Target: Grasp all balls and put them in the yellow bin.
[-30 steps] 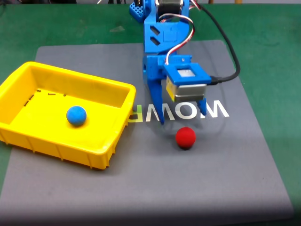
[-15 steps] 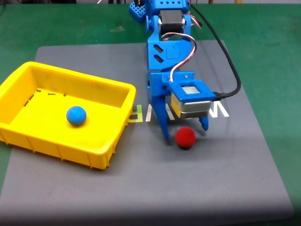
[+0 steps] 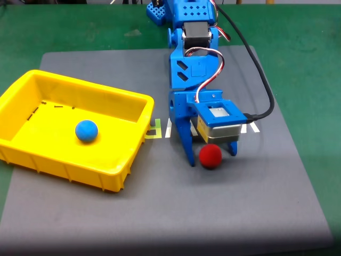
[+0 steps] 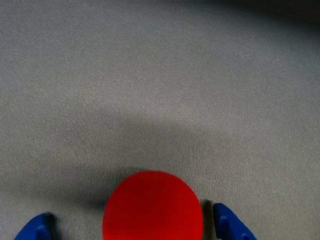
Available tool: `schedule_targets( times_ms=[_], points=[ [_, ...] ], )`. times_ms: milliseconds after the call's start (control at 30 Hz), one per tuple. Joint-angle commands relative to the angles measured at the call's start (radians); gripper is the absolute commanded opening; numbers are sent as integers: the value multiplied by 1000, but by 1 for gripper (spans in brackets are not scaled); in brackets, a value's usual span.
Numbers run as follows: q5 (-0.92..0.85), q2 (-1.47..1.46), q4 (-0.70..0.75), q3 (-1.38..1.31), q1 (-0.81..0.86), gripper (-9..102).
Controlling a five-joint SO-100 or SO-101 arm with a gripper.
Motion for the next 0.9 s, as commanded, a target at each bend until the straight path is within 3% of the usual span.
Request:
schedule_targets(
  times_ms=[0,300,500,867],
  points=[
    [2,5,-31,-81,11,36],
    [0,-26,-52,-106,15,29],
    [12,-32,-48,-112,21,0],
    [14,-3,-32,-114,20,0]
  ],
)
